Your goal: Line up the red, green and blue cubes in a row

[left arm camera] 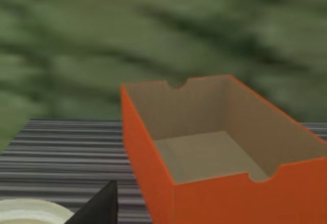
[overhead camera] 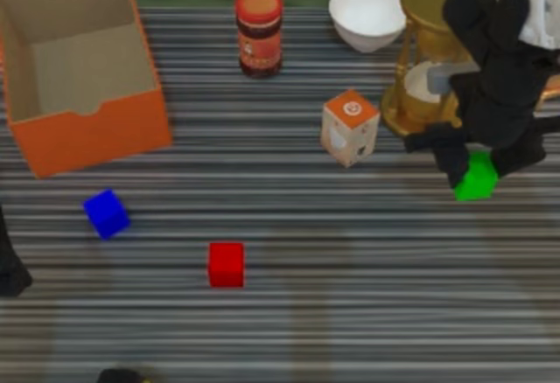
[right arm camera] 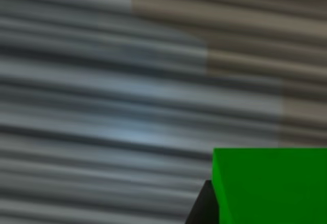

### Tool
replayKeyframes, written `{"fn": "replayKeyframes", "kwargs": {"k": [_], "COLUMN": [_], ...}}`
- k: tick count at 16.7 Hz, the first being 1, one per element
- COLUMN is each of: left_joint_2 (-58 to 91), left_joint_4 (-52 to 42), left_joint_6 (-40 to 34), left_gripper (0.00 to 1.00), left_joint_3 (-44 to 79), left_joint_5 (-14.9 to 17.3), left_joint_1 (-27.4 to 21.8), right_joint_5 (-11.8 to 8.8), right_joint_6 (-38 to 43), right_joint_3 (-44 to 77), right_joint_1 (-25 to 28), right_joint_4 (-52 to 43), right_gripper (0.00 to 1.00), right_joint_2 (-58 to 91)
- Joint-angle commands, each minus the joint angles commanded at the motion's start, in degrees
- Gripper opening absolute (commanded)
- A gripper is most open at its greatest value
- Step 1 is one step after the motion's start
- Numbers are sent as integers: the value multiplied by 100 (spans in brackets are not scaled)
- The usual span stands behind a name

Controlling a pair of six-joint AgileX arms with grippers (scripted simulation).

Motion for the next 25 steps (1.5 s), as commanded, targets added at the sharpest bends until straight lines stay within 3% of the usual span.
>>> {"fn": "replayKeyframes", "kwargs": {"k": [4, 10, 13, 20, 25], "left_joint_2": [0, 0, 0, 0, 0], "left_joint_4": [0, 0, 0, 0, 0], "left_joint_6": [0, 0, 0, 0, 0], "left_gripper": [100, 100, 100, 100, 100], "left_joint_3": [0, 0, 0, 0, 0], "left_joint_5": [0, 0, 0, 0, 0], "left_joint_1": [0, 0, 0, 0, 0], "right_joint_5": [10, 26, 37, 31, 41], "right_joint_6": [644, 2793, 3404, 3502, 3518], "right_joint_3": [298, 946, 1151, 1094, 476], "right_joint_1": [552, 2044, 2571, 2654, 2671], "right_joint_4": [-180, -612, -724, -626, 342], "right_gripper": [0, 0, 0, 0, 0], "right_joint_2": [156, 421, 444, 455, 762]}}
